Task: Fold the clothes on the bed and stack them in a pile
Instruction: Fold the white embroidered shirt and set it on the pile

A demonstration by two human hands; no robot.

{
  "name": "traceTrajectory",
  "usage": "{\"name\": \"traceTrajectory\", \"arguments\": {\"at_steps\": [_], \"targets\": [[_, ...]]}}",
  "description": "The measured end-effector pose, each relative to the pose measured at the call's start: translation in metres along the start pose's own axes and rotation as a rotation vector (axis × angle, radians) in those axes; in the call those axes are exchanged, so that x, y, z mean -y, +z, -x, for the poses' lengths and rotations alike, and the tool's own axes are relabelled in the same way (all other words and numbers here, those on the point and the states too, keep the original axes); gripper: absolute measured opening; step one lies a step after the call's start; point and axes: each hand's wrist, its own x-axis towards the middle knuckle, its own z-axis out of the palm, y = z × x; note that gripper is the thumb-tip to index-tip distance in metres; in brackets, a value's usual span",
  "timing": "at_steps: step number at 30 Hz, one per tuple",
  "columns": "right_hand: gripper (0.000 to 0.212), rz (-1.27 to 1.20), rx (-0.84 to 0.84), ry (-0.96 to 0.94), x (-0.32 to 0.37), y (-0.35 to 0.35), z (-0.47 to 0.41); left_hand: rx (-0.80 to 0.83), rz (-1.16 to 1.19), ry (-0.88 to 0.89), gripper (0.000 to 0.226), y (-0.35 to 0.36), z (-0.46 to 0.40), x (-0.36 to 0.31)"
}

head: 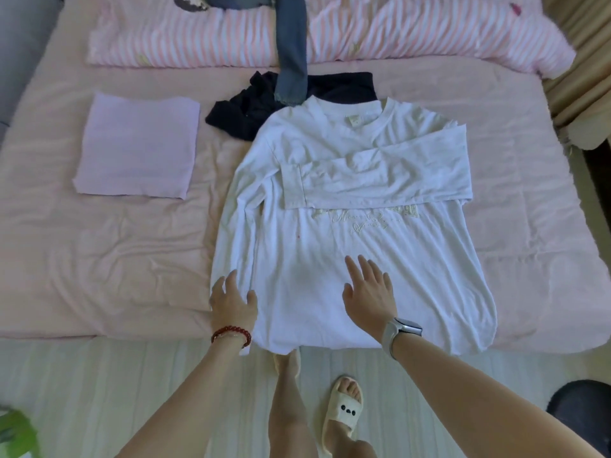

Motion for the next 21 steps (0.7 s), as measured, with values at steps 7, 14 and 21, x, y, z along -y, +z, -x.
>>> {"name": "traceTrajectory", "arguments": {"at_steps": [7,14,21], "targets": [[0.057,0.063,0.059,-0.144,0.08,0.024,-0.073,0.07,0.171,-0.219,0.04,-0.013,-0.089,0.041],[0.039,-0.192,0.022,-0.21,0.145,0.047,-0.089,0.085,0.477,-0.149,0.015,-0.035,-0.1,0.061],[0.034,-1.18,0.449,0.234,0.231,0.029,-0.107,-0.155,0.443,0.055,0.018,-0.119,-0.096,0.058]]}}
